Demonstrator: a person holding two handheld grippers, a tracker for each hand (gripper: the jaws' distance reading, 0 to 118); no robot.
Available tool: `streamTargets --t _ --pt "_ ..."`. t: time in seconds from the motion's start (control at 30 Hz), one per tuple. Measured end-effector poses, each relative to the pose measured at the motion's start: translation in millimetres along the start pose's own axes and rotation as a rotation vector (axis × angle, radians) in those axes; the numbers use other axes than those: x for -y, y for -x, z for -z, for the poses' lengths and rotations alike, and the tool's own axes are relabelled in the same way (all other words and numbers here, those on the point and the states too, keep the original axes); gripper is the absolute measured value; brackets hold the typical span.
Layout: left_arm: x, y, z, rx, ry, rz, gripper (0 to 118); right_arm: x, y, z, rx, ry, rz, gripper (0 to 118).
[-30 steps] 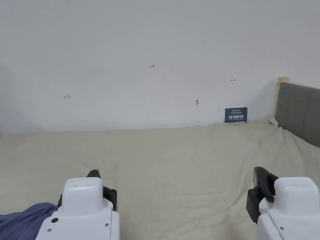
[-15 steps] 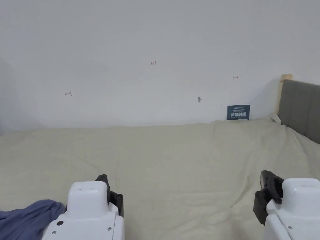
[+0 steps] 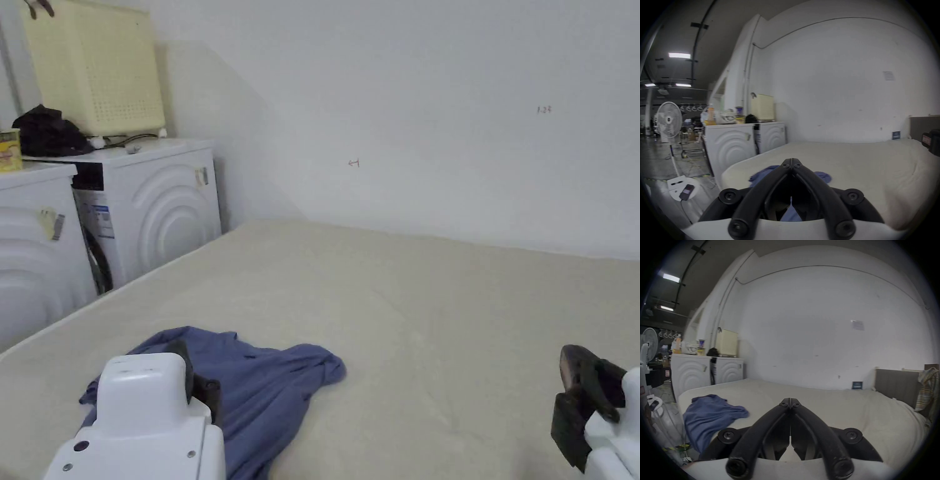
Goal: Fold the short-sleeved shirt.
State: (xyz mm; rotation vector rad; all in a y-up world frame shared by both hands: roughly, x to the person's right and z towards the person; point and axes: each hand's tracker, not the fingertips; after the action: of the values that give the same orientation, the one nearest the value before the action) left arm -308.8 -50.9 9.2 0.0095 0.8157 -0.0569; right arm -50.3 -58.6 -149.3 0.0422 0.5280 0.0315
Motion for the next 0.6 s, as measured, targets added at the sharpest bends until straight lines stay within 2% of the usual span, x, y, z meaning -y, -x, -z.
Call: streamTargets --t 0.1,0.23,0.3,0.37,0.4,0.47,0.5,0.53,0.57,0.6 --pt "3.1 7.2 2.3 0.020 0.015 -0.001 0 -1.2 4.9 4.8 -0.037 0.009 0.012 0" --pt "-1.2 22.3 20.3 0.127 0.052 -0.174 0 -3.4 -1.5 9.6 -0.068 0.032 0.027 0" --pt "-12.5 24.8 50.9 0.113 0.116 -0.194 0 -2.2 -6.9 10.0 -0.073 0.048 0.037 0" --pt "-25.2 28.2 116.2 0.157 0.313 -0.134 0 1.8 -16.8 11.7 -0.057 0.061 0.046 0" --pt "-25.9 29.5 147.9 0.232 0.415 -0.128 0 4.1 -20.0 12.3 -0.048 0.068 0.050 0" --pt "-11.3 25.9 229.2 0.417 0.749 -0.112 0 12.5 -29.9 19.2 -0.022 0.103 0.052 0" --pt "-1.7 28.2 264.2 0.450 0.928 -0.095 0 16.1 -32.7 22.8 -0.013 0.124 0.052 0" --pt "17.2 24.8 295.1 0.494 1.022 -0.102 0 20.5 -35.2 27.5 -0.003 0.149 0.053 0" --pt "35.7 24.4 318.7 0.515 1.083 -0.161 9 25.0 -37.4 32.8 0.003 0.176 0.057 0" --pt "48.7 24.3 335.5 0.529 1.140 -0.203 54 29.5 -41.2 38.7 0.007 0.199 0.064 0"
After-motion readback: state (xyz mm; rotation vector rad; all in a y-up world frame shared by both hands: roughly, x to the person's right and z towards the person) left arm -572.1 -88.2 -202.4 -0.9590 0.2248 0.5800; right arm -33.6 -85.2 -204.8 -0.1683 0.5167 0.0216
